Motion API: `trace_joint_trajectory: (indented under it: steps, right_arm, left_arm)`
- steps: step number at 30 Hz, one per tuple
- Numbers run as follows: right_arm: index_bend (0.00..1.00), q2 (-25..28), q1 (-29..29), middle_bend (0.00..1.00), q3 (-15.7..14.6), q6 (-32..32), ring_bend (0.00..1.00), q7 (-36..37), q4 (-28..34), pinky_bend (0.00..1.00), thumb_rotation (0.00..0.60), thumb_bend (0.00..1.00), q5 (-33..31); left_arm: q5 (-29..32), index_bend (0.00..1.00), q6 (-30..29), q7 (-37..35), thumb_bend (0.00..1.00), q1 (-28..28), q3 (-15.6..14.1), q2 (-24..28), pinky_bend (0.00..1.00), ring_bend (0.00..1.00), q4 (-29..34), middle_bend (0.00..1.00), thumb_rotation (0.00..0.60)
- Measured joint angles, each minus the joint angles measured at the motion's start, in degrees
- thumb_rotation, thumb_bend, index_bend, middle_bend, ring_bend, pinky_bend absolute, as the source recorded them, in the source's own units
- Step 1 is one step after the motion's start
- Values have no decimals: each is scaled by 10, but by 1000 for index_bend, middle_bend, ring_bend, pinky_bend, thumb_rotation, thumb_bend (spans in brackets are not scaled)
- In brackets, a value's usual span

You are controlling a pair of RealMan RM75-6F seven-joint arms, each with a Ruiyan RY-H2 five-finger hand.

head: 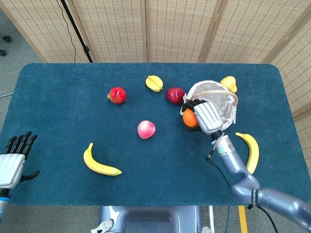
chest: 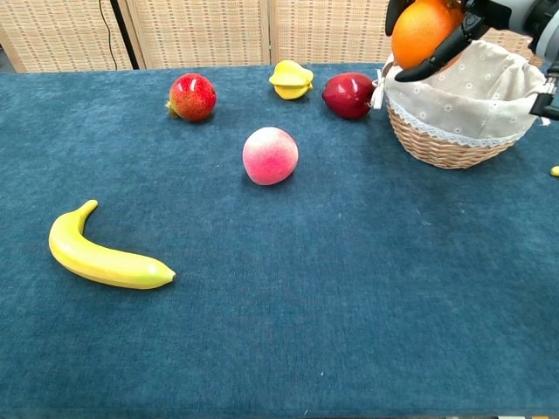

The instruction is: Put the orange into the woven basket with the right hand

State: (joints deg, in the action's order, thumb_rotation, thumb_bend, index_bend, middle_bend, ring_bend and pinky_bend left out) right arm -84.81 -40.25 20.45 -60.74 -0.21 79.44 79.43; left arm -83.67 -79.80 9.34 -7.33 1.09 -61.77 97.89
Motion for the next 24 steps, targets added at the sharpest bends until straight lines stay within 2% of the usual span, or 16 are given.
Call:
trace_joint_trajectory:
  steps: [2,5,8,10,15,24]
  right_arm:
    - [531,-1,-6,341,1,7,343,6,-15,251,600,176,-5]
    - [423,-3,-12,243,3,11,251,10,-36,174,600,110,-13]
    - [259,-2,-14,143,3,8,159,9,-49,125,600,40,-19]
    - [193,4,-12,113,0,6,133,7,-45,115,600,27,-21]
    - [168,33,-7,105,-5,14,128,-9,-9,115,600,27,-31]
    - [189,86,5,106,-18,25,129,-45,65,124,600,28,-54]
  left_arm:
    - [1,0,0,0,66,0,0,0,0,0,0,0,600]
    - [1,0,0,-1,65,0,0,1,0,0,1,0,600]
    - [2,0,1,-2,65,0,0,1,0,0,0,0,600]
    - [2,0,2,-2,65,-1,0,1,0,0,0,0,600]
    - [3,0,2,-3,65,-1,0,1,0,0,1,0,600]
    - [3,0,0,-6,65,0,0,3,0,0,2,0,600]
